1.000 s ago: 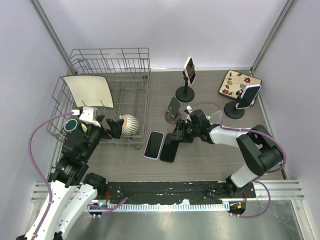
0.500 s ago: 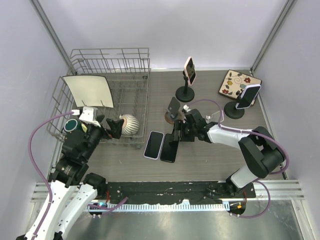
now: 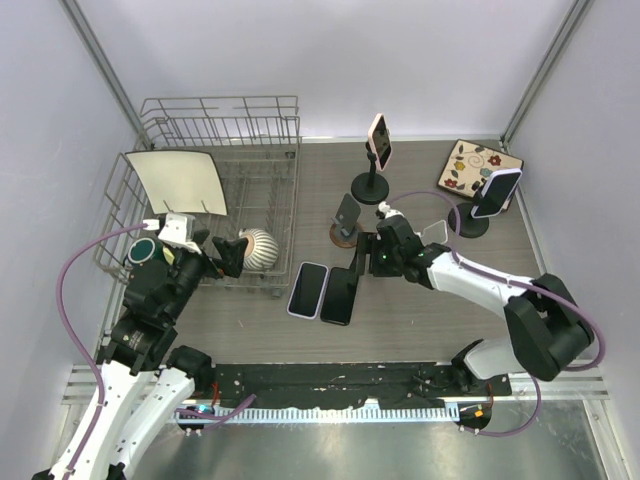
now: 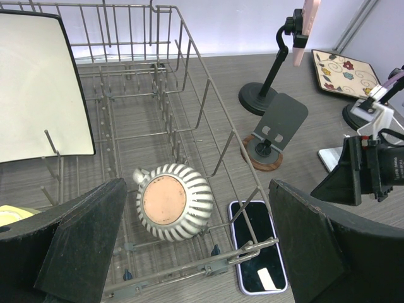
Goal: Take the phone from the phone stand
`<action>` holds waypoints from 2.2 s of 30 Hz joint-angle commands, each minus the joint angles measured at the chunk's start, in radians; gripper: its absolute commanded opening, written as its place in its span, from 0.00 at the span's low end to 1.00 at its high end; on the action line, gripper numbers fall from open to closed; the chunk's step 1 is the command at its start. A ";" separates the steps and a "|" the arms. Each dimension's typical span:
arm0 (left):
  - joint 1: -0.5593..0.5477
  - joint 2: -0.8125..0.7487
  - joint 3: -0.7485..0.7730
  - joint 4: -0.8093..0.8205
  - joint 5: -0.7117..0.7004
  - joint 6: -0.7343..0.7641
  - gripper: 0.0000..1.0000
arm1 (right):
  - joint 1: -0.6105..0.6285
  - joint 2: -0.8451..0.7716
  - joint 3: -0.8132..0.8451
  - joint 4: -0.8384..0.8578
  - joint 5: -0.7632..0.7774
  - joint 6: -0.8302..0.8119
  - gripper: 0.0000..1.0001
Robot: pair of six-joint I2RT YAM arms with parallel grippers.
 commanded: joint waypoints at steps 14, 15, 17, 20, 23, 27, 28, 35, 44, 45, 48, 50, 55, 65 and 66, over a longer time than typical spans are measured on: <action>-0.004 -0.012 0.003 0.027 0.002 0.000 1.00 | -0.111 -0.143 -0.103 -0.070 0.337 0.075 0.91; -0.004 -0.012 0.003 0.026 0.002 0.000 1.00 | -0.128 -0.142 -0.129 -0.052 0.326 0.084 0.91; -0.002 -0.014 0.001 0.027 0.002 -0.001 1.00 | -0.168 -0.140 -0.154 0.013 0.299 0.101 0.91; -0.004 -0.012 0.003 0.029 0.003 0.000 1.00 | -0.231 -0.123 -0.180 0.079 0.271 0.104 0.91; -0.004 -0.010 0.003 0.027 0.005 0.000 1.00 | -0.280 -0.080 -0.174 0.120 0.256 0.092 0.91; -0.004 -0.010 0.001 0.027 0.003 0.000 1.00 | -0.332 0.001 -0.134 0.168 0.208 0.075 0.91; -0.004 -0.010 0.001 0.027 0.003 0.000 1.00 | -0.351 0.019 -0.123 0.198 0.199 0.071 0.91; -0.004 -0.004 0.001 0.027 0.003 0.002 1.00 | -0.398 0.193 0.021 0.234 0.168 0.043 0.91; -0.004 -0.003 0.001 0.027 0.006 0.002 1.00 | -0.437 0.400 0.225 0.278 0.124 0.015 0.91; -0.004 -0.001 0.001 0.029 0.006 0.002 1.00 | -0.438 0.412 0.257 0.271 0.104 0.000 0.91; -0.004 -0.003 0.001 0.029 0.006 0.003 1.00 | -0.438 0.397 0.276 0.260 0.055 -0.017 0.91; -0.004 -0.006 0.001 0.027 0.006 0.002 1.00 | -0.437 0.341 0.263 0.249 0.042 -0.031 0.91; -0.002 -0.010 0.003 0.029 0.011 0.002 1.00 | -0.435 0.189 0.198 0.187 -0.039 -0.064 0.91; -0.004 -0.014 0.003 0.030 0.014 0.000 1.00 | -0.418 -0.057 0.207 0.033 -0.057 -0.132 0.91; -0.004 -0.012 0.003 0.029 0.015 -0.001 1.00 | -0.418 -0.071 0.229 0.004 -0.059 -0.147 0.91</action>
